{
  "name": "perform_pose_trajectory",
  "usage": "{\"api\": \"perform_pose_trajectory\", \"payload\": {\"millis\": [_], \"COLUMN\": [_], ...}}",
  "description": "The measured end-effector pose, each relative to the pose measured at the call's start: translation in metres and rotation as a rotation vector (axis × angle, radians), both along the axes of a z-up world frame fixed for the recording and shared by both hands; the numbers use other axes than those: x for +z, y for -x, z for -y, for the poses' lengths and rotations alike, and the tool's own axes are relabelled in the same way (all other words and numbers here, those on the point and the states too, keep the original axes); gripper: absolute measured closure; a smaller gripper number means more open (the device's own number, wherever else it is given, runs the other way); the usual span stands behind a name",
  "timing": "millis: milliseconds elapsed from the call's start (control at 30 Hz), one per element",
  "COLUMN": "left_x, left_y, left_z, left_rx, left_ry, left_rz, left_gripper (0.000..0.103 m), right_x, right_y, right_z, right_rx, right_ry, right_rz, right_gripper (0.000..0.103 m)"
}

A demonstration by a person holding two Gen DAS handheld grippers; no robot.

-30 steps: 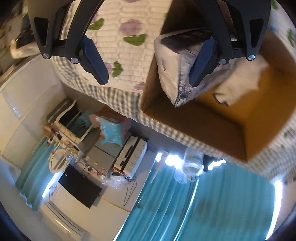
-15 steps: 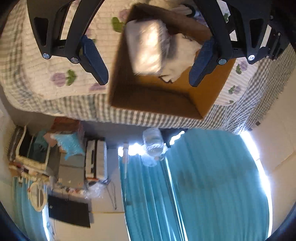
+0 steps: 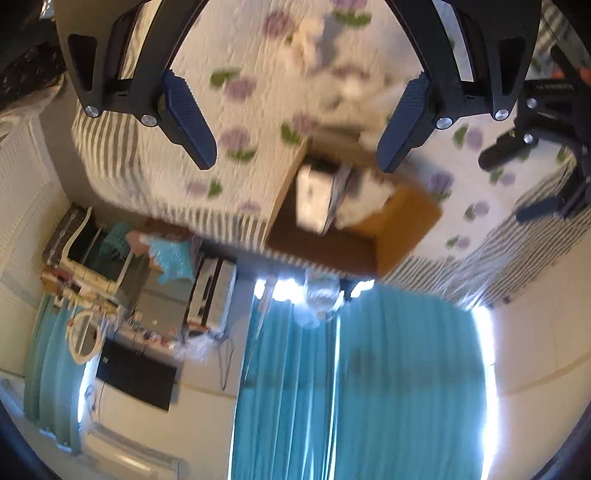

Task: Organize soft objects
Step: 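Grasp the blue tissue pack with the left gripper while the right gripper grasps a white sock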

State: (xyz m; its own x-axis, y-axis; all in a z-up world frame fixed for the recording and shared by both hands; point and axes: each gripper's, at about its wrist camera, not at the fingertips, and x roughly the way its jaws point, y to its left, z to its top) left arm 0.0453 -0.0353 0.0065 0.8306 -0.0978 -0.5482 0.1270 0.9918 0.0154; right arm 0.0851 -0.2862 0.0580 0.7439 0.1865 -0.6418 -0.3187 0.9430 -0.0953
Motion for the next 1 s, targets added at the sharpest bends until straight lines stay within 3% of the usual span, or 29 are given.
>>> {"api": "perform_pose_trajectory", "payload": {"millis": [167,333,400,500,667,733,800,900,1000], "left_x": [-0.029,-0.064,-0.077,-0.094,-0.113,-0.117,-0.119,-0.12,-0.123], "left_y": [0.014,0.014,0.01,0.003,-0.013,-0.018,-0.023,-0.03,-0.037], "left_z": [0.007,0.013,0.016,0.018,0.016,0.013,0.01,0.003,0.003], "left_rx": [0.021,0.045,0.047,0.048,0.052,0.049,0.045,0.038,0.014], "left_ry": [0.001,-0.006,-0.008,-0.021,-0.028,-0.041,-0.052,-0.046,-0.05], "left_rz": [-0.049,-0.098,-0.123,-0.155,-0.201,-0.203,-0.202,-0.205,-0.208], "left_gripper": [0.002,0.002,0.002,0.002,0.003,0.003,0.003,0.003,0.003], "right_x": [-0.049,-0.118,-0.143,-0.171,-0.188,-0.195,-0.202,-0.204,-0.191], "right_y": [0.027,0.021,0.012,0.0,-0.013,-0.017,-0.022,-0.026,-0.022], "right_z": [0.01,0.019,0.021,0.022,0.023,0.022,0.02,0.021,0.023], "right_rx": [-0.004,-0.02,-0.028,-0.015,-0.009,-0.02,-0.017,-0.027,-0.034], "right_ry": [0.018,0.056,0.074,0.062,0.016,0.02,0.016,-0.007,-0.031], "right_rz": [-0.072,-0.201,-0.252,-0.329,-0.394,-0.41,-0.434,-0.435,-0.382], "right_gripper": [0.014,0.016,0.026,0.033,0.039,0.052,0.074,0.083,0.084]}}
